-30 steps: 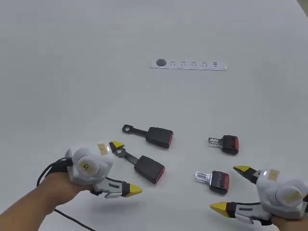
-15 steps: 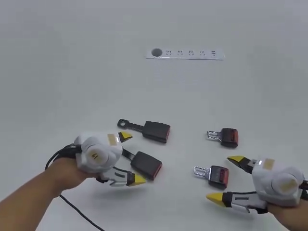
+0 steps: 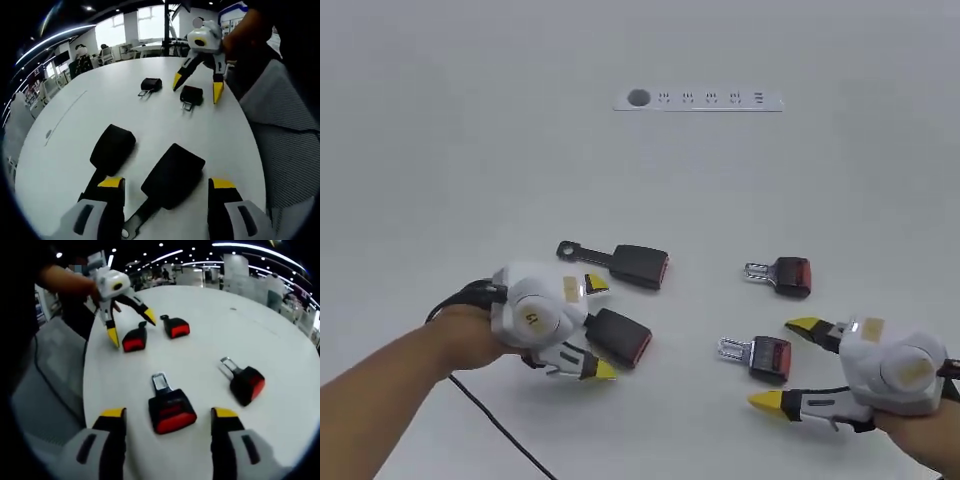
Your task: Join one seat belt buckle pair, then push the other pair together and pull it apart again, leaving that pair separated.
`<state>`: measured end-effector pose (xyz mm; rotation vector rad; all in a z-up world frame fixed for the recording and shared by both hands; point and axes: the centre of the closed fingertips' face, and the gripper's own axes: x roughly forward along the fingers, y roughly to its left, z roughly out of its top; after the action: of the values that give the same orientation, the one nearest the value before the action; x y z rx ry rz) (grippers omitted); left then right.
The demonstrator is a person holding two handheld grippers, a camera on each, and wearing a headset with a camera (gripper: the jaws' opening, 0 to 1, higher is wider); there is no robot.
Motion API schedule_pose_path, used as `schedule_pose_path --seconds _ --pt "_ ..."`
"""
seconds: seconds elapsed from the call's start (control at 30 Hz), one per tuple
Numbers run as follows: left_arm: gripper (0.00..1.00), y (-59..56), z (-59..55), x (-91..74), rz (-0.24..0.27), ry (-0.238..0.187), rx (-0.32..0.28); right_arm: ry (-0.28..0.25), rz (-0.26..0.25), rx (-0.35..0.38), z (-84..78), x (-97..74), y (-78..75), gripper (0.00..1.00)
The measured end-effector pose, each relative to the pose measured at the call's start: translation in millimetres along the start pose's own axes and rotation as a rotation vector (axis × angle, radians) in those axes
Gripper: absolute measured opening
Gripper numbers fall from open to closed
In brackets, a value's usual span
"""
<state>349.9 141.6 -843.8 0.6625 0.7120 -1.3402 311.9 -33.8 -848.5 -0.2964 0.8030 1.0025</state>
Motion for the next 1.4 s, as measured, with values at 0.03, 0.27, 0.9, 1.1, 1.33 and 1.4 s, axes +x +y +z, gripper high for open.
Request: schedule_pose_path --seconds 0.03,0.27,0.9,1.1,1.33,1.4 --pt "0.69 0.0 -1.1 0.9 -0.002 0.009 0.007 0.003 0.005 -0.003 -0.4 0.2 0.5 0.7" --pt "0.61 3.8 -2.7 5.0 -0.018 0.028 0.04 0.028 0.041 -0.05 -1.2 1.5 1.8 0.65" --pt "0.44 -1.9 -3.0 6.3 -0.053 0.028 0.041 0.091 0.09 -0.144 -8.9 -2.7 1.0 0.43" --pt "0.38 -1.6 -6.7 4.5 0.003 0.017 -0.018 0.097 0.1 -0.171 -8.6 -2.2 -2.5 0.36" --pt "0.35 -1.4 -10.2 2.0 0.06 -0.014 -0.078 0.106 0.142 -0.233 -7.9 -1.5 -4.0 0.35" --pt "0.35 -1.2 -9.6 1.7 0.058 -0.015 -0.071 0.107 0.159 -0.253 -7.4 -1.0 -3.9 0.34"
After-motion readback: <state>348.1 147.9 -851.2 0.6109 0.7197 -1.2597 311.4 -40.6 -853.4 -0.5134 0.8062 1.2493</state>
